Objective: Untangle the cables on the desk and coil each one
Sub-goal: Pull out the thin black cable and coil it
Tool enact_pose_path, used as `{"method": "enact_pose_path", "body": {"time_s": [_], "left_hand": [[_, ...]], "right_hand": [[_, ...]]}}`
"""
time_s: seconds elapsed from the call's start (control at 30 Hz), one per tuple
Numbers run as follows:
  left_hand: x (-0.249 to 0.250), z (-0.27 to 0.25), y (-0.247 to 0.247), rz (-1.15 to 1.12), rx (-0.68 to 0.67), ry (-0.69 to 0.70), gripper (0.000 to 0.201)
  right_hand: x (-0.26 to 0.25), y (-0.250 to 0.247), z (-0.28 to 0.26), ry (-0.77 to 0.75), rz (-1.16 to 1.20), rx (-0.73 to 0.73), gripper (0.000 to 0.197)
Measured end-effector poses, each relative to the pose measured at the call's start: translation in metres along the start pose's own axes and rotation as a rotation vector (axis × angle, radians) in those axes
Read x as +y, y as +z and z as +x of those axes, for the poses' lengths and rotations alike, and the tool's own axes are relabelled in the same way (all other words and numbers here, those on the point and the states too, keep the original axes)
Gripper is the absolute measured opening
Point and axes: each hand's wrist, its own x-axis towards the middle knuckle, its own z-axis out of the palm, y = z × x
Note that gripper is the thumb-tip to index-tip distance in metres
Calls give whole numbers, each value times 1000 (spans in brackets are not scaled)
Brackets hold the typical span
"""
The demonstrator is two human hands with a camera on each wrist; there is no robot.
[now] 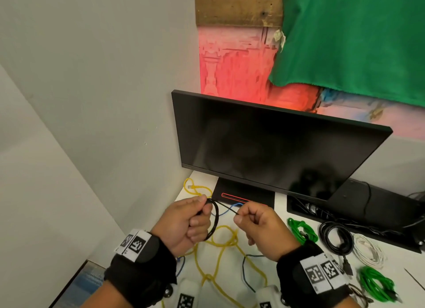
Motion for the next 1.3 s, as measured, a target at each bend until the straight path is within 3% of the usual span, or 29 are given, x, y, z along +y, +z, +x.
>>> {"method": "enact_pose_path", "body": {"time_s": [0.1,0.27,0.4,0.53,0.63,0.73,0.87,1.13,1.2,1.3], "left_hand": [[10,0,-9,-19,21,7,28],[8,-2,-10,-33,-62,-76,28],[1,1,-1,-53,-45,-76,32],[9,4,-2,-85,47,30,31],[16,2,-9,-57,60,23,33],[14,-2,-8,-48,-16,-54,31],[3,-3,-1,-98,-53,-140,31],[3,-3,3,-142,-49,-158,34],[3,-3,4,-133,-35,-154,35],[0,-3,6,-54,11,-121,33]], "right_hand": [[7,-14,-3,45,-19,47,16],[15,-11,-1,138,-476,64,26],[5,10,0,164,-188,-21,28],[4,24,-6,225,-323,-237,22],[7,26,-5,170,-472,-158,21],[-2,22,4,180,-127,90,23],[-20,27,13,257,440,111,14],[-30,38,11,357,820,39,10],[-30,42,10,371,829,-22,10],[-31,43,7,358,752,-121,25]]}}
